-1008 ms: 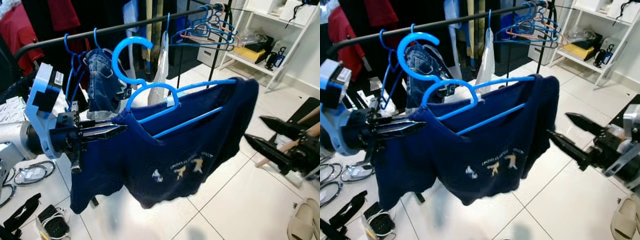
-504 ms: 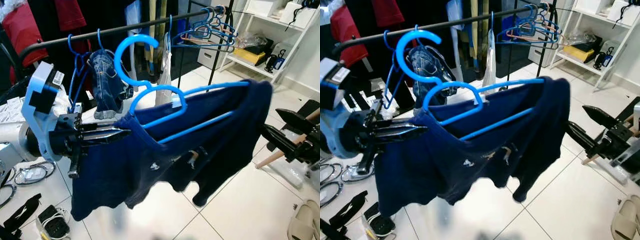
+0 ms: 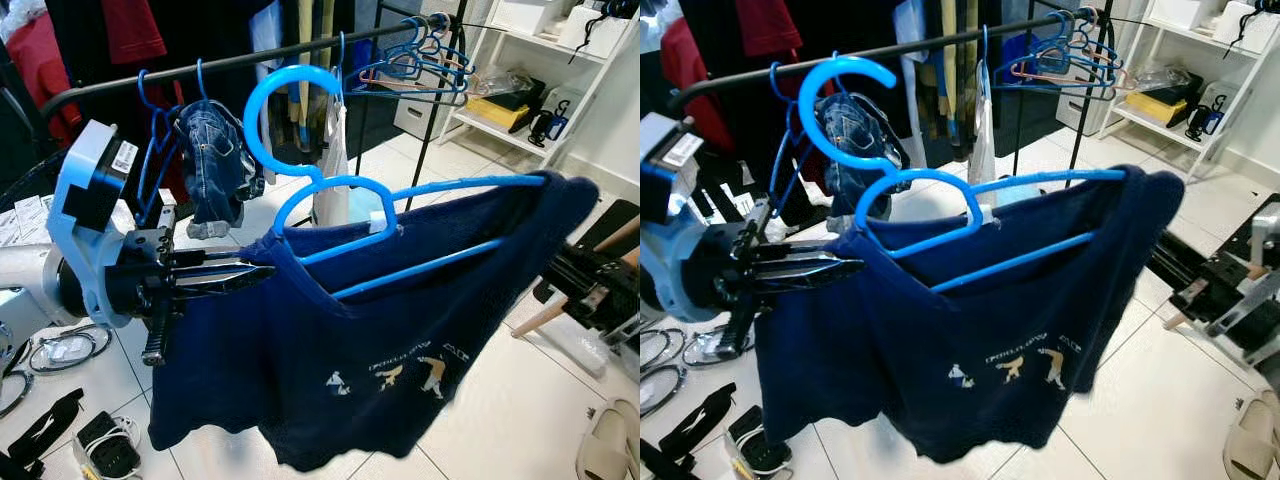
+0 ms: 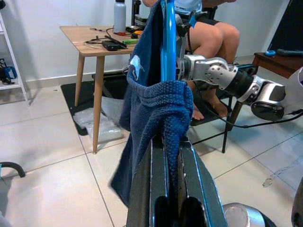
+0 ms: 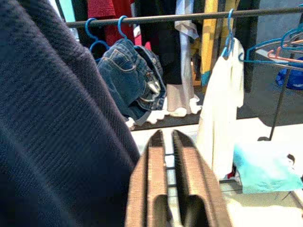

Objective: Hang hanger

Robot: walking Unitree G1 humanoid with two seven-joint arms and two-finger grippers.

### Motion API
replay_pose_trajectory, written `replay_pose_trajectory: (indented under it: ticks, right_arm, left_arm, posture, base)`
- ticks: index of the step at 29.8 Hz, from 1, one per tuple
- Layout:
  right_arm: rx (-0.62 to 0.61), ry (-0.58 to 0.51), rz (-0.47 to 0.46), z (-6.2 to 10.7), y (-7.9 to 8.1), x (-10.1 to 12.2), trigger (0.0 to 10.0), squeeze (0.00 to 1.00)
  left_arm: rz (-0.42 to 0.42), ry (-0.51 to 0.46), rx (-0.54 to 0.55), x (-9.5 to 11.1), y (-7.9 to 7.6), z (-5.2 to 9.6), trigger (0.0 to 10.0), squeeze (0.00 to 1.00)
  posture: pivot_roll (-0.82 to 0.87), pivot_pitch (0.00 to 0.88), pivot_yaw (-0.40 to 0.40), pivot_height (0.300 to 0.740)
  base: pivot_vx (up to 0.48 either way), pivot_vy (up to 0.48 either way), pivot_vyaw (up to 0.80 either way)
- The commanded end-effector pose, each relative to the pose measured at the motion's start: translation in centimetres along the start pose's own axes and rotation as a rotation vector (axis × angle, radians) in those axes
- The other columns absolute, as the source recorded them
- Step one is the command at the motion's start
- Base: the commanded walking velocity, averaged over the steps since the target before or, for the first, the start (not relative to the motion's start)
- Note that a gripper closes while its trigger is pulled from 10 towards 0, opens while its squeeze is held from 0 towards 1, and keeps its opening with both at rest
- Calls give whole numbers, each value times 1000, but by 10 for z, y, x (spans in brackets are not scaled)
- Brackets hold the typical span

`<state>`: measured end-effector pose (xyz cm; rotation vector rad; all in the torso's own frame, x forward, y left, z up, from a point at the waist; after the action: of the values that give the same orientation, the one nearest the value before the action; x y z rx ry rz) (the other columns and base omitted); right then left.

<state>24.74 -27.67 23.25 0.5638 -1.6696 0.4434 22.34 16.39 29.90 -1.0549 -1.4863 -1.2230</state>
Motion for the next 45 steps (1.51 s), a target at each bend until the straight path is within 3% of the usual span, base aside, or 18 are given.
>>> replay_pose_trajectory:
  ticks: [1,8,9,10,11,12,13,14,15,16,18,24,29,31,34,35,36,45]
  right_arm:
    - [9,8,-20,0,2,-5,0,0]
    - [10,11,-21,-3,3,-7,0,0]
    - [11,-11,-23,-3,3,-4,6275,0]
    - [11,-11,-23,-3,3,-4,6275,0]
    - [13,-28,-24,-2,3,-1,10000,0]
    - [13,-28,-24,-2,3,-1,10000,0]
    - [-16,-188,-93,-1,-3,20,10000,0]
    - [-16,-188,-93,-1,-3,20,10000,0]
    - [-15,-337,-156,3,-6,40,10000,1000]
    - [36,-436,-204,9,-3,55,10000,1000]
    - [94,-484,-228,14,3,64,10000,1000]
    - [263,-533,-251,29,21,76,10000,1000]
    - [365,-300,-235,22,39,56,10000,1000]
    - [313,-200,-197,21,38,44,10000,1000]
    - [203,-173,-152,20,26,40,10000,1000]
    - [149,-157,-130,19,18,39,10000,941]
    - [133,-149,-125,19,15,38,10000,0]
    - [153,-18,-147,15,20,21,10000,0]
  left_arm:
    - [-11,-18,-48,4,-5,-6,10000,0]
    - [-7,-20,-46,3,-4,-7,10000,0]
    - [-6,-15,-40,2,-4,-7,10000,0]
    - [-6,-15,-40,2,-4,-7,10000,0]
    - [-5,-11,-36,2,-3,-6,10000,0]
    - [-5,-11,-36,2,-3,-6,10000,0]
    - [-3,-8,-32,1,-3,-6,10000,0]
    - [-3,-8,-32,1,-3,-6,10000,0]
    - [-2,-7,-29,0,-3,-5,10000,0]
    - [-1,-8,-28,0,-3,-5,10000,0]
    - [-1,-9,-27,0,-3,-5,10000,0]
    - [-3,-13,-35,1,-3,-5,10000,0]
    - [-7,-17,-46,2,-3,-6,10000,0]
    - [-9,-20,-51,3,-3,-7,10000,0]
    - [-11,-22,-55,4,-3,-7,10000,0]
    - [-12,-22,-57,4,-4,-7,10000,0]
    - [-13,-23,-59,4,-4,-7,10000,0]
    - [-17,-29,-66,4,-4,-9,10000,0]
  posture:
    - [-81,94,-4,740]
    - [-85,93,-3,740]
    - [-85,93,-3,740]
    - [-85,93,-3,740]
    - [-85,93,-3,740]
    - [-85,93,-3,740]
    - [-85,93,-3,740]
    - [-85,93,-3,740]
    - [-85,93,-3,740]
    - [-86,95,-4,740]
    - [-87,95,-4,740]
    - [-86,98,-2,740]
    - [-86,94,-1,740]
    - [-85,92,-2,740]
    - [-84,91,-2,740]
    - [-86,89,-1,740]
    - [-86,88,-2,740]
    - [-90,84,-3,740]
  base:
    - [0,0,0]
    - [0,0,0]
    - [0,0,0]
    - [0,0,0]
    - [0,0,0]
    - [0,0,0]
    - [0,0,0]
    - [0,0,0]
    - [0,0,0]
    - [0,0,0]
    - [0,0,0]
    - [0,0,0]
    - [0,0,0]
    - [0,0,0]
    - [0,0,0]
    - [0,0,0]
    - [0,0,0]
    - [0,0,0]
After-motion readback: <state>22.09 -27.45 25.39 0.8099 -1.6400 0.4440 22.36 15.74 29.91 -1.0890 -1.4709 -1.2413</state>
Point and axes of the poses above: a point about 5 cm out from each wrist's last joint towards the gripper, its own z axis pointing back from the gripper into the wrist, its own x axis along the axis of the wrist's last joint, y = z × x, the point moved 1 cm from there along -z, pointing out of the wrist towards the gripper, and after that the axes turned 3 degrees about -z, right-handed, at the moved point
